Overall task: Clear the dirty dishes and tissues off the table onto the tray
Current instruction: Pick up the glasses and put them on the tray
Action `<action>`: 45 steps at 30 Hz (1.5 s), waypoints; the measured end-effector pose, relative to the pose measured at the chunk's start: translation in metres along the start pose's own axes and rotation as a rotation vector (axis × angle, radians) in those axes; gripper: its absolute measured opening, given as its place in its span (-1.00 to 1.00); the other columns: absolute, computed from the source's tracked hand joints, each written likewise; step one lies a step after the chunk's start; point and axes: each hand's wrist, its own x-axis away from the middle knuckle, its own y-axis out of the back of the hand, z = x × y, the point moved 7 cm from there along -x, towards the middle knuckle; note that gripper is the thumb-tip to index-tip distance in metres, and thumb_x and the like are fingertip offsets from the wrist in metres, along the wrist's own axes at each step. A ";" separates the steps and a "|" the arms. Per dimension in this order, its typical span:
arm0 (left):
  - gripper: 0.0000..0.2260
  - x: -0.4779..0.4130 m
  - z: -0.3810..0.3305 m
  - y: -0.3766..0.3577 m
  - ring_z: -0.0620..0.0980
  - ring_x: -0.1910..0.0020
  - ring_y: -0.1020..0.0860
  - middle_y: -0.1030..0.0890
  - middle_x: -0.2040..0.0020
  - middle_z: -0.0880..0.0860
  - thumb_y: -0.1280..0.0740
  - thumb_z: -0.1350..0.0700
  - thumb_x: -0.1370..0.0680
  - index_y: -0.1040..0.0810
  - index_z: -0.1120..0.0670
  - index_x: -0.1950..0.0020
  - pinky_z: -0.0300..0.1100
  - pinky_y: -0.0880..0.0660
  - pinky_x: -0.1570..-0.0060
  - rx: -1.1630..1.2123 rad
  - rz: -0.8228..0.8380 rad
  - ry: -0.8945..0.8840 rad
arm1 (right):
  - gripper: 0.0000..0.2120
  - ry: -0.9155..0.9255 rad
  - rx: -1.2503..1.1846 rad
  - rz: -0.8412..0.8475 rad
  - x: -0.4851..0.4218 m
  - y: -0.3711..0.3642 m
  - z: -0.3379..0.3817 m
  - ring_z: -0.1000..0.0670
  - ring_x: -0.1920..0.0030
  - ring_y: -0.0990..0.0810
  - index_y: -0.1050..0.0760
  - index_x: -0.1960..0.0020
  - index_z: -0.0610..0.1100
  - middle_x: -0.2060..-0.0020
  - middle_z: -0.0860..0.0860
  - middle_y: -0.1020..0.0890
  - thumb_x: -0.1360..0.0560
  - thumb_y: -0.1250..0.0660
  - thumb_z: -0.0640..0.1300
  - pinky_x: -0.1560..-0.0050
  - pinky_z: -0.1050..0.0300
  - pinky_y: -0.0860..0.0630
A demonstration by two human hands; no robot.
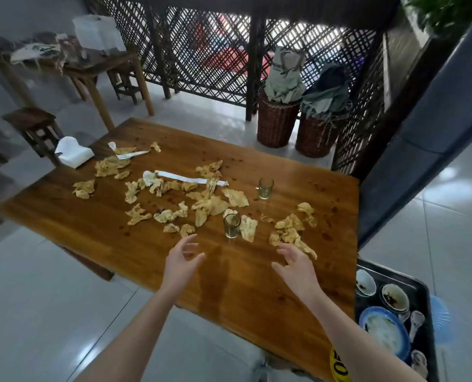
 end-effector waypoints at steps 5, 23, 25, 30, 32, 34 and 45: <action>-0.51 -0.034 0.010 0.002 -0.03 -0.10 -0.55 -0.57 -0.15 0.00 -0.45 0.17 -0.48 -0.43 -0.01 -0.39 -0.16 -0.54 -0.02 -0.023 0.032 0.028 | -0.51 -0.013 0.020 0.002 -0.040 -0.023 0.008 0.15 -0.15 -0.50 -0.43 -0.29 0.08 -0.15 0.15 -0.57 -0.41 -0.48 -0.11 -0.16 0.21 -0.45; -0.57 -0.187 0.015 -0.017 -0.06 -0.12 -0.53 -0.55 -0.15 -0.03 -0.40 0.16 -0.52 -0.44 -0.03 -0.37 -0.18 -0.56 -0.01 -0.042 0.184 0.025 | -0.29 -0.150 -0.017 0.102 -0.148 -0.127 0.016 0.07 -0.28 -0.44 -0.40 -0.35 -0.01 -0.24 0.08 -0.51 -0.27 -0.59 -0.08 -0.25 0.24 -0.35; -0.59 -0.207 0.009 -0.021 -0.10 -0.11 -0.53 -0.56 -0.13 -0.07 -0.40 0.15 -0.52 -0.44 -0.07 -0.34 -0.25 -0.52 0.01 -0.036 0.222 0.009 | -0.35 -0.180 0.002 0.082 -0.154 -0.136 0.017 0.07 -0.23 -0.45 -0.42 -0.28 0.05 -0.17 0.10 -0.51 -0.25 -0.59 -0.05 -0.24 0.22 -0.40; -0.55 -0.250 -0.006 -0.047 -0.19 -0.07 -0.52 -0.53 -0.13 -0.14 -0.40 0.14 -0.52 -0.41 -0.13 -0.36 -0.33 -0.52 0.09 -0.039 0.337 0.002 | -0.43 -0.216 -0.030 0.013 -0.171 -0.130 0.026 0.23 0.04 -0.47 -0.44 -0.14 0.13 0.08 0.31 -0.47 -0.21 -0.60 -0.01 0.12 0.52 -0.35; -0.55 -0.263 -0.015 -0.068 -0.17 -0.08 -0.52 -0.53 -0.14 -0.12 -0.40 0.17 -0.52 -0.42 -0.12 -0.36 -0.28 -0.54 0.04 -0.057 0.403 -0.027 | -0.45 -0.240 -0.044 -0.054 -0.178 -0.113 0.025 0.31 0.11 -0.46 -0.41 -0.10 0.17 0.12 0.35 -0.47 -0.20 -0.60 -0.01 0.25 0.57 -0.34; -0.57 -0.271 -0.022 -0.085 -0.14 -0.08 -0.53 -0.55 -0.15 -0.10 -0.41 0.18 -0.51 -0.44 -0.12 -0.33 -0.21 -0.55 -0.04 -0.060 0.446 -0.052 | -0.45 -0.248 -0.040 -0.111 -0.181 -0.095 0.025 0.32 0.12 -0.46 -0.40 -0.10 0.17 0.12 0.35 -0.46 -0.21 -0.59 0.00 0.26 0.58 -0.34; -0.51 -0.300 -0.050 -0.214 -0.07 -0.18 -0.47 -0.48 -0.23 -0.11 -0.44 0.19 -0.49 -0.41 -0.09 -0.36 -0.22 -0.42 -0.05 -0.125 0.697 -0.130 | -0.44 -0.414 -0.090 -0.407 -0.164 -0.005 -0.028 0.25 0.03 -0.45 -0.41 -0.15 0.14 0.05 0.27 -0.48 -0.25 -0.58 0.00 0.13 0.46 -0.34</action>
